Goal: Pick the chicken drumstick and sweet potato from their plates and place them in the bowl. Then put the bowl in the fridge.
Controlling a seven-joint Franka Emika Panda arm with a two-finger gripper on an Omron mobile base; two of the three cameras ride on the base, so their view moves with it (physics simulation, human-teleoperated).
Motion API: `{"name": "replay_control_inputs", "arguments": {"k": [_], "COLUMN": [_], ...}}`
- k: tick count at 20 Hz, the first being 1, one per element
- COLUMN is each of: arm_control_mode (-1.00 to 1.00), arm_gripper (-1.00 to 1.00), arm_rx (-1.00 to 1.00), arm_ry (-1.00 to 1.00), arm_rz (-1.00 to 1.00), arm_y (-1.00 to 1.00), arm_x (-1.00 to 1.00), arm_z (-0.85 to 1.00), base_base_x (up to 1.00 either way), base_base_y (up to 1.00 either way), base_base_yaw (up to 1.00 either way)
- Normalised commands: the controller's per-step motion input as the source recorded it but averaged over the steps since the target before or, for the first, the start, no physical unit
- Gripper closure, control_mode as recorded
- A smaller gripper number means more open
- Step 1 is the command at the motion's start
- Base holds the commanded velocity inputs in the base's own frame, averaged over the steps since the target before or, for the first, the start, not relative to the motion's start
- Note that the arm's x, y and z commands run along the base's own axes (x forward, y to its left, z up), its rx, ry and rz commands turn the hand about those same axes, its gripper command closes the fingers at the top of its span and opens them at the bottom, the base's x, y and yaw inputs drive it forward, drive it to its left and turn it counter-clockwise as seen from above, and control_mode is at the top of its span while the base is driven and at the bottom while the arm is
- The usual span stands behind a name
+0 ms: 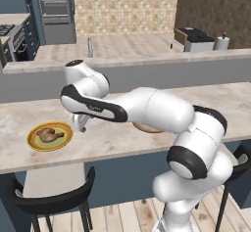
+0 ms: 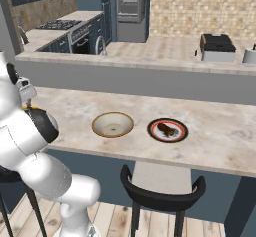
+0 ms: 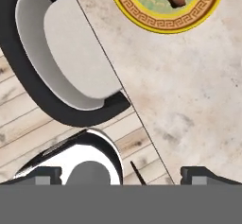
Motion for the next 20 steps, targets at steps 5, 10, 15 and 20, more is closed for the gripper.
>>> {"name": "replay_control_inputs", "arguments": {"k": [5,10,15,20], "arm_control_mode": [-1.00,-1.00,-1.00,-1.00], "arm_gripper": [-1.00,-1.00,-1.00,-1.00], "arm_rx": [0.02,0.03,0.10,0.18], "arm_ry": [-0.20,-0.21,-0.17,-0.06], "arm_rz": [-0.15,-0.17,-0.11,-0.07], "arm_y": [0.09,0.15,0.22,0.22], "arm_x": [0.19,0.26,0.25,0.25], "arm_z": [-0.30,-0.26,-0.20,-0.14], "base_base_x": [0.00,0.00,0.00,0.00], "base_base_y": [0.00,0.00,0.00,0.00], "base_base_yaw": [0.00,0.00,0.00,0.00]}}
